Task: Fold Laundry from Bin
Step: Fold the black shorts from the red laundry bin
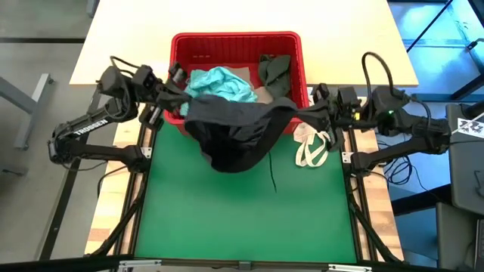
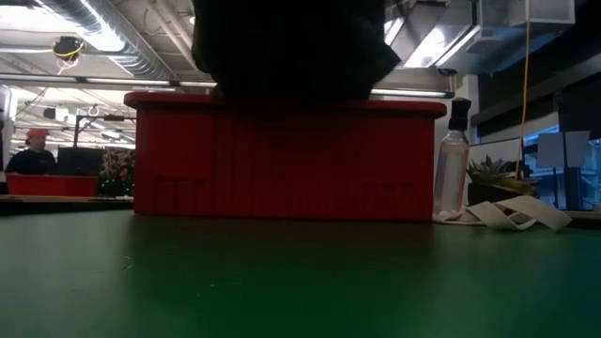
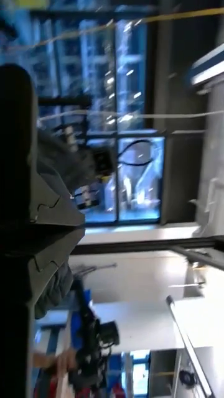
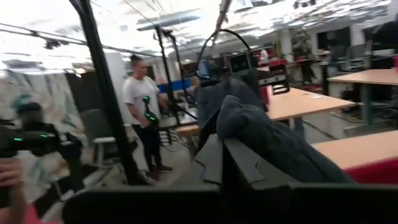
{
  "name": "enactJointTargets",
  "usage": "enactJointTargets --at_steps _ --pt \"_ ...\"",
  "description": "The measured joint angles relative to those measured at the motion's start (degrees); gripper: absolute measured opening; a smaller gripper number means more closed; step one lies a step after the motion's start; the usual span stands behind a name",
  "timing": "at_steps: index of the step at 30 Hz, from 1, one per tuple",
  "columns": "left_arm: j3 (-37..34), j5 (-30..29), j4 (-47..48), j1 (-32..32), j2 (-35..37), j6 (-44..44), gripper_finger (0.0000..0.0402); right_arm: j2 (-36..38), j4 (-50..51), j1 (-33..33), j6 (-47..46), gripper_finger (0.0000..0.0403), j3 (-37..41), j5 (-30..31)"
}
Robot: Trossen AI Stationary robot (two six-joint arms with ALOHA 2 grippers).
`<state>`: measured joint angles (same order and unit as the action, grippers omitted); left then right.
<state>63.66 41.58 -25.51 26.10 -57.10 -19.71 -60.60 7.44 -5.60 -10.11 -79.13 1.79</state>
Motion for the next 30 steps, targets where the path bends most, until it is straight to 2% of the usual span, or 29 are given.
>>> enactJointTargets --at_steps 5,11,15,20,26,30 --pt "0.0 -3.13 7.62 -5.23 0.03 8.26 0.0 0.0 0.49 -5.26 1.5 0.0001 0.0 5.13" --pt "0.0 -12.13 17.94 -12.18 -1.16 17.84 0.0 -0.43 6.58 -9.67 1.56 0.0001 0.0 12.53" --pt "0.0 -18.64 21.29 -17.28 -3.38 22.13 0.0 -1.02 10.11 -12.95 1.56 0.0001 0.0 16.49" --pt "0.0 -25.71 23.23 -22.92 -6.86 25.25 0.0 -1.48 13.85 -17.68 1.08 0.0001 0.0 20.07" --pt "0.0 -32.9 23.12 -28.92 -11.26 26.01 0.0 -0.77 13.91 -24.85 1.41 0.0001 0.0 26.88" --pt "0.0 -36.66 18.48 -32.76 -16.11 26.02 0.0 0.58 13.87 -28.88 1.43 0.0001 0.01 31.88"
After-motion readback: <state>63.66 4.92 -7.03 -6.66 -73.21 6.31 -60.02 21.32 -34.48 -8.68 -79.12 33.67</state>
